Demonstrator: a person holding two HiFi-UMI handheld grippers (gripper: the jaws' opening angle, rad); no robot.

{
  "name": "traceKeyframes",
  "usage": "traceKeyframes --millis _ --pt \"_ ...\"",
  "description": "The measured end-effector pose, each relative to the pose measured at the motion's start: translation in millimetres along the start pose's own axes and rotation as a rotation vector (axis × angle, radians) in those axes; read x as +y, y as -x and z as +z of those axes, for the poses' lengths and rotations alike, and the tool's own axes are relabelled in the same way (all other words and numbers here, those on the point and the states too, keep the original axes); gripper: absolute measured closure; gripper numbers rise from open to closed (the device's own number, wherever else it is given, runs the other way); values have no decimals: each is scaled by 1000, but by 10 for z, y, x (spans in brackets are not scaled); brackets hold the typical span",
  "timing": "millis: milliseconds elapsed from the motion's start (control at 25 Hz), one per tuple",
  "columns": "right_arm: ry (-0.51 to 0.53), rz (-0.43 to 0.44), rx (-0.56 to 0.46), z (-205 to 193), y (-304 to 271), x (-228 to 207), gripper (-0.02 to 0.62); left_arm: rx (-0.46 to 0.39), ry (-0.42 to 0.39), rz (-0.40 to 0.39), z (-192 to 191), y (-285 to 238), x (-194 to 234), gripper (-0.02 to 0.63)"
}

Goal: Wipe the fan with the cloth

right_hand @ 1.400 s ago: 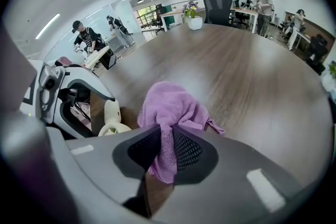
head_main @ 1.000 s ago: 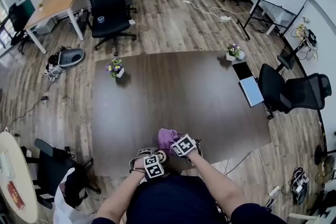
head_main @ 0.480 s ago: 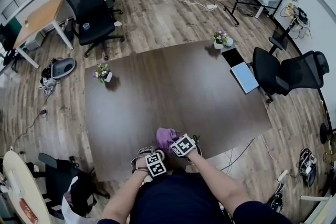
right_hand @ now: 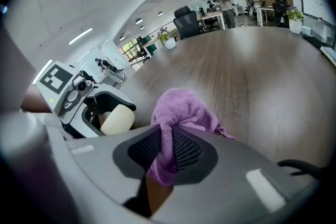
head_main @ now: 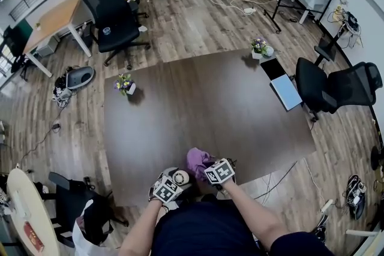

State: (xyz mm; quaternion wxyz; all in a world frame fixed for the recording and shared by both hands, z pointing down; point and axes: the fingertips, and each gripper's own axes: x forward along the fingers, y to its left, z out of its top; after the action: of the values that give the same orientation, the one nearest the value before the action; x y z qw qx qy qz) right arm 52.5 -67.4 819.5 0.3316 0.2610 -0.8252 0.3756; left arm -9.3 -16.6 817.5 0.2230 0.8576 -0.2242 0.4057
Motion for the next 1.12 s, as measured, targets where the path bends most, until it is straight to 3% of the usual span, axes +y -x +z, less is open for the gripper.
traceKeyframes --millis 120,240,360,560,680,880,1120 --pt "27 45 -35 72 50 180 523 -83 47 -9 106 140 25 230" --pt "38 122 -121 307 171 419 525 -107 18 -11 147 231 5 230" --pt "79 201 -178 550 332 702 525 -159 47 13 228 336 65 230" --pt "125 383 -183 701 570 1134 525 -238 77 42 428 546 137 230" --pt "192 443 -178 748 712 1314 525 -274 89 40 530 664 140 229" --pt "349 438 -215 907 987 1529 525 -344 90 25 802 877 -4 229" --pt "451 350 -325 1189 1299 1684 525 -445 85 37 1105 1188 -61 229"
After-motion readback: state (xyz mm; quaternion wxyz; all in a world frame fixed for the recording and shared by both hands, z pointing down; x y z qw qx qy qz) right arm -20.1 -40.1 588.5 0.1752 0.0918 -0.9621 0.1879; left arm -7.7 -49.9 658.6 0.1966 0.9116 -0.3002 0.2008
